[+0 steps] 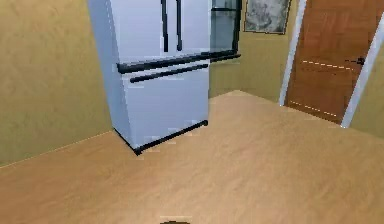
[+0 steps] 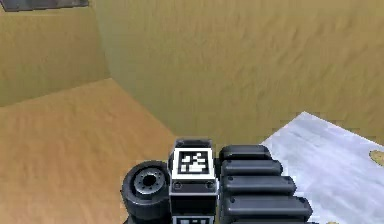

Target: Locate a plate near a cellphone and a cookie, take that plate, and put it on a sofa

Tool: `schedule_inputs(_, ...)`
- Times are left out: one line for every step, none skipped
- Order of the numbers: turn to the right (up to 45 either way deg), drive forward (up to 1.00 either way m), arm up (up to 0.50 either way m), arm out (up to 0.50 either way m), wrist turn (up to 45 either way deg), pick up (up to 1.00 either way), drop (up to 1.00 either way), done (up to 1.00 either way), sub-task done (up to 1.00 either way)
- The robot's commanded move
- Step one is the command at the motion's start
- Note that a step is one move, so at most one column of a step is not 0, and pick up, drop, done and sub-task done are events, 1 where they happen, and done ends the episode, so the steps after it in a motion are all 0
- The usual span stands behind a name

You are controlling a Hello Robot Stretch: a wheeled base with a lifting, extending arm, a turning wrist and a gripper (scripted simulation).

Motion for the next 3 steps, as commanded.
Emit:
schedule_inputs(-45.0,0.00,0.00,0.00,0.0,0.00,0.00,0.00,0.00)
schedule_inputs(-42.0,0.00,0.00,0.00,0.0,0.00,0.00,0.00,0.00)
schedule_inputs(0.0,1.00,0.00,0.00,0.0,0.00,0.00,0.00,0.00)
